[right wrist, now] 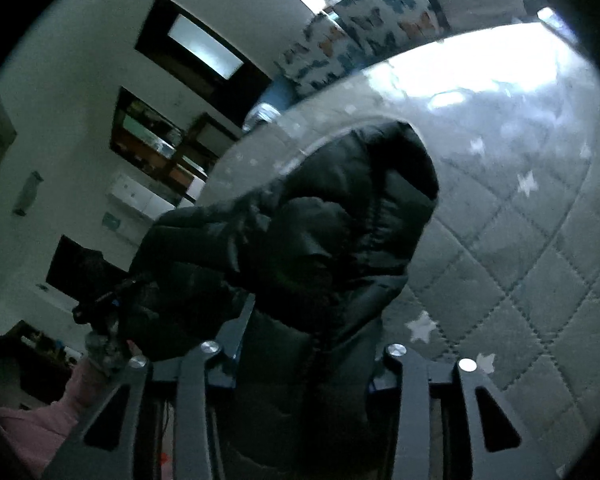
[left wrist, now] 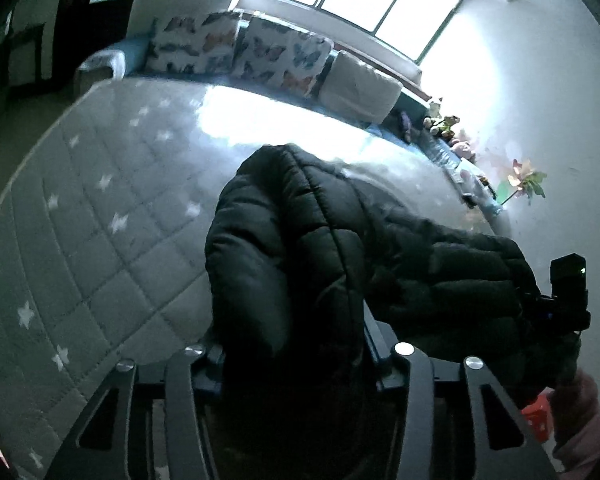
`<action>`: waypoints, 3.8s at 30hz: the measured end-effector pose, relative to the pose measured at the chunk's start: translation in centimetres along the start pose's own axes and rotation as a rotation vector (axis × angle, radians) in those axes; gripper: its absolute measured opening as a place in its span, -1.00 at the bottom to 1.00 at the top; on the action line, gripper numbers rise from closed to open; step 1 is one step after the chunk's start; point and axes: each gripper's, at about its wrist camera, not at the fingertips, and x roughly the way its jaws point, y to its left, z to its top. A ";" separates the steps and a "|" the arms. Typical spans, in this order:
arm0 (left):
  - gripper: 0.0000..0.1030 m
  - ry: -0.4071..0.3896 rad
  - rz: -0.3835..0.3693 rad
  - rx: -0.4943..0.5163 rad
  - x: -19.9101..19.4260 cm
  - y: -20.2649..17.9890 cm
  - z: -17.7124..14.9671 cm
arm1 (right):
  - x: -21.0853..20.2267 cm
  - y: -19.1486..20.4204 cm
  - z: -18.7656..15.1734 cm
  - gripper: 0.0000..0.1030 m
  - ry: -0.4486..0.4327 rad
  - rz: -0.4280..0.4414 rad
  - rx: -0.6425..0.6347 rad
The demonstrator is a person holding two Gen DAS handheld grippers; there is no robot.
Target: Fold large clothes
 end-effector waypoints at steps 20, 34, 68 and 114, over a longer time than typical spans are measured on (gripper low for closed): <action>-0.12 0.004 -0.236 0.106 11.3 -19.2 18.8 | -9.7 -0.7 9.0 -0.21 -0.261 -0.280 -0.113; -0.11 0.133 -0.152 0.144 28.3 -24.8 25.0 | -10.0 -12.5 13.0 -0.11 -0.250 -0.470 0.026; 0.61 0.107 0.153 0.359 25.8 -23.7 16.7 | -5.2 -14.9 6.9 0.42 0.005 -0.898 0.039; 0.61 0.045 0.176 0.441 23.0 -25.6 11.3 | -2.0 -7.6 7.4 0.43 -0.034 -0.897 -0.045</action>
